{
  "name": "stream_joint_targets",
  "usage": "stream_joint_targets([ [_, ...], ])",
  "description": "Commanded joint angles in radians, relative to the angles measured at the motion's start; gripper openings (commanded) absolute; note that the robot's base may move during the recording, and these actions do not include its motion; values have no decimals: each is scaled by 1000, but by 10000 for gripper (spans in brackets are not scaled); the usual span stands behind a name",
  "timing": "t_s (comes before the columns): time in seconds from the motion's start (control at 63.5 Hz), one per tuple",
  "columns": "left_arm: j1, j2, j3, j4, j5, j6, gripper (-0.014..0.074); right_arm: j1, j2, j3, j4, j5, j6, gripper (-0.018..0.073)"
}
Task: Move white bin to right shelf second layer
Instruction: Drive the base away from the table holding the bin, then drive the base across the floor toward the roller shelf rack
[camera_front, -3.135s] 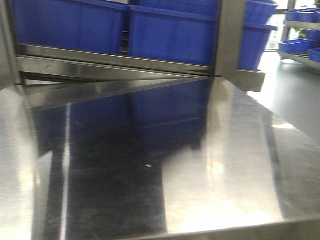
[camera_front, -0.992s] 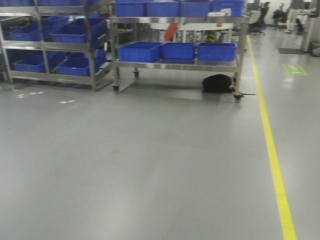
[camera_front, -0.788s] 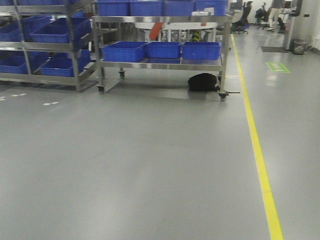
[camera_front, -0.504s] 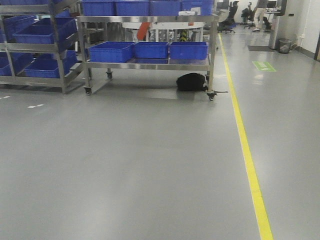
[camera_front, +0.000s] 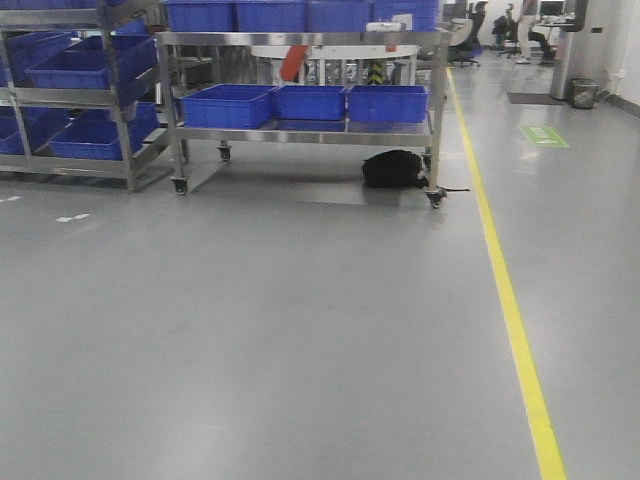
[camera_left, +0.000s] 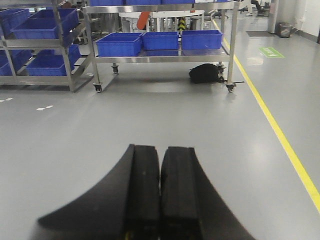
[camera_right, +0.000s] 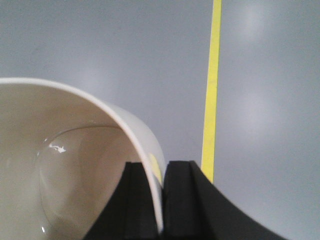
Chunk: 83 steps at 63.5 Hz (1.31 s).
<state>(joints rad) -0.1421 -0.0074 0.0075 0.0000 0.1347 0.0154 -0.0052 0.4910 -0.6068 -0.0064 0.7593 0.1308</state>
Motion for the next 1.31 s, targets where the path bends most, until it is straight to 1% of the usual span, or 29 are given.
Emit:
stream_joint_targets([
  [0.0, -4, -15, 37, 0, -87, -3, 85, -8, 2, -28, -2, -88, -3, 160],
  [1.292, -4, -15, 37, 0, -87, -3, 85, -8, 2, -28, -2, -88, -3, 160],
])
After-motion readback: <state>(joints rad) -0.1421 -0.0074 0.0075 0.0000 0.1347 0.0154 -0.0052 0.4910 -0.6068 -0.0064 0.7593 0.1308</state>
